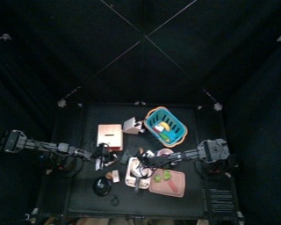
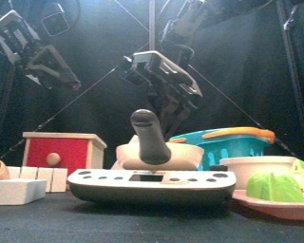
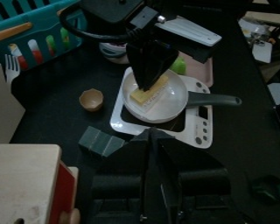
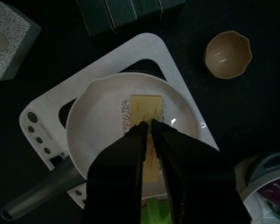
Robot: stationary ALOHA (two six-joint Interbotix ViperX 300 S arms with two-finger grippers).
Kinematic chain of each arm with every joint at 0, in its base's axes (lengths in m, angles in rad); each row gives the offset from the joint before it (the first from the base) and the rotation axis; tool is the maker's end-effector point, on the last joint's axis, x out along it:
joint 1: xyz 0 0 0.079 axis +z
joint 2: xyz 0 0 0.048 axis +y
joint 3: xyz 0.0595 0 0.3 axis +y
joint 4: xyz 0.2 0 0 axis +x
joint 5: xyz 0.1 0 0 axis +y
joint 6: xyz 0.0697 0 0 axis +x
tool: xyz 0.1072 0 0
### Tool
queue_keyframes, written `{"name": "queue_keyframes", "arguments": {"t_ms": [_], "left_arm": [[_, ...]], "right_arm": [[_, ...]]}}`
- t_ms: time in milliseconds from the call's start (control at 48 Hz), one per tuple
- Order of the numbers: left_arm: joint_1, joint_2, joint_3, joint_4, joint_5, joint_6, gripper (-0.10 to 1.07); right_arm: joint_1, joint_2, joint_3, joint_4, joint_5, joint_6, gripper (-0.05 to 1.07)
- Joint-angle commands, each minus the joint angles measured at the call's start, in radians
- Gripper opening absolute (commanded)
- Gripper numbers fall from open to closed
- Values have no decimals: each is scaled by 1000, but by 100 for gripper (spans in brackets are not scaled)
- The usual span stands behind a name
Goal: Grab egg sushi
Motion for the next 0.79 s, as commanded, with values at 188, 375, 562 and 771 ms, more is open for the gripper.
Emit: {"name": "queue_keyframes", "arguments": {"t_ms": [188, 375, 562, 771], "left_arm": [[2, -2, -11, -12, -2, 5, 54], [2, -2, -9, -14, 0, 3, 54], [3, -2, -9, -14, 0, 5, 54], [3, -2, -9, -15, 0, 5, 54]], "right_arm": [[6, -147, -3, -29, -41, 0, 56], [20, -147, 51, -25, -107, 3, 61], [28, -137, 74, -23, -129, 6, 80], [31, -106, 75, -23, -127, 5, 95]]}}
